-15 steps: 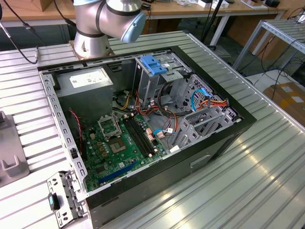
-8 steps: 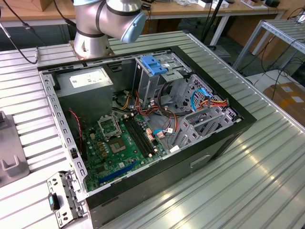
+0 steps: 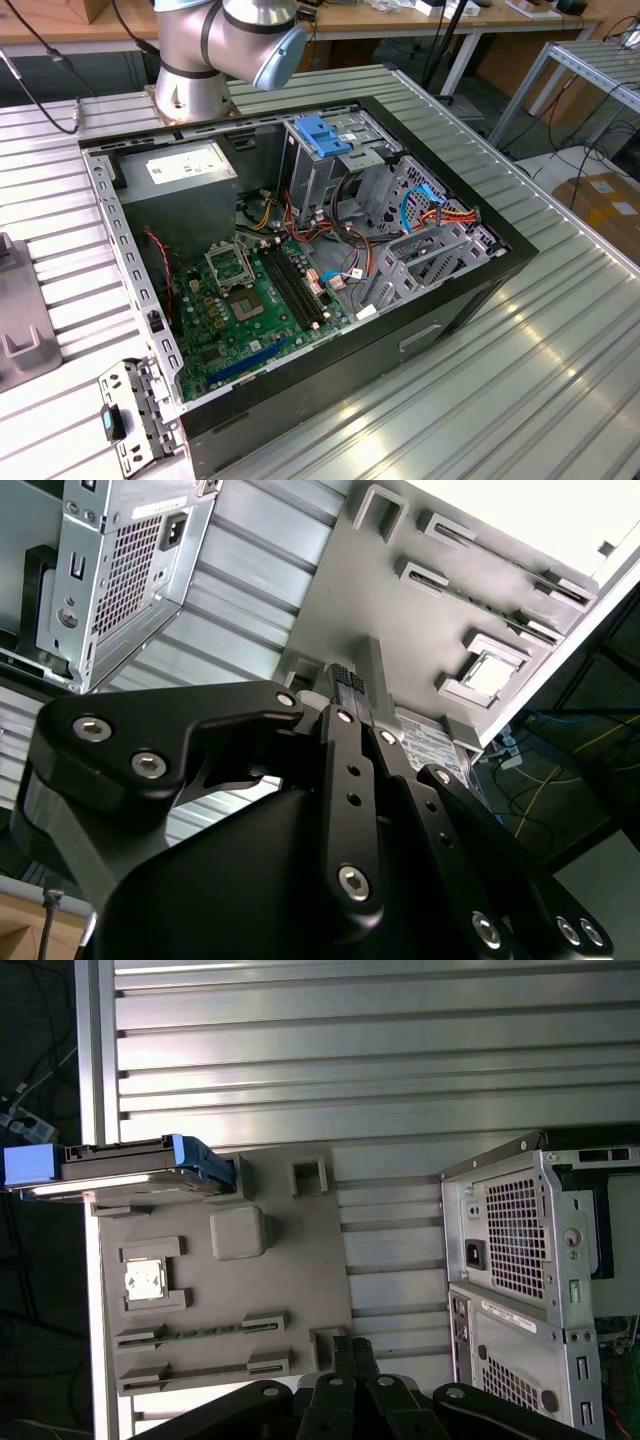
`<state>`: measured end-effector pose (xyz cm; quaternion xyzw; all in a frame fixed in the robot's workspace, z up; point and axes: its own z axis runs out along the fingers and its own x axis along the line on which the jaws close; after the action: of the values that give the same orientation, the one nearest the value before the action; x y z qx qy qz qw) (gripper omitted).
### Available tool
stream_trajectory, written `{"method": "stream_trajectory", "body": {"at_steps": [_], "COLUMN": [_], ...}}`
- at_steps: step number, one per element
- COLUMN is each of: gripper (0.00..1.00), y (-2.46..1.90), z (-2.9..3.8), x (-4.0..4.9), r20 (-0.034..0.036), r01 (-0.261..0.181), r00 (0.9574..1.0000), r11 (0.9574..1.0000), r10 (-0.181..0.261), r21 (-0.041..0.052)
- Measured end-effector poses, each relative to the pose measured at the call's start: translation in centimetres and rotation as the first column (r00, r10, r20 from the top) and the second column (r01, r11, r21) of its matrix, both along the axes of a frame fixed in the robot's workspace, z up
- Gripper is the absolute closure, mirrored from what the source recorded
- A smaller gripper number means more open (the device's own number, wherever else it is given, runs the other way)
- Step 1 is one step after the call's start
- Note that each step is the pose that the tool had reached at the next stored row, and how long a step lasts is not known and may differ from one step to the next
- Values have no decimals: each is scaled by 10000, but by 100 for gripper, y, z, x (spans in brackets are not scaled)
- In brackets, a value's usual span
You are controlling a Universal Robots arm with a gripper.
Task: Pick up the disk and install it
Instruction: 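Reach for the disk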
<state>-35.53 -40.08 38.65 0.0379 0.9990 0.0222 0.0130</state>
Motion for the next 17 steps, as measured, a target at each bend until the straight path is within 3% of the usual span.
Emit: {"method": "stream_trajectory", "body": {"at_steps": [17], "gripper": [90], "y": [6], "z": [-6], "x": [-78], "r20": [0], "r01": [0], "r00": [10000], "r11": [10000], "r10": [0], "r21": [0]}}
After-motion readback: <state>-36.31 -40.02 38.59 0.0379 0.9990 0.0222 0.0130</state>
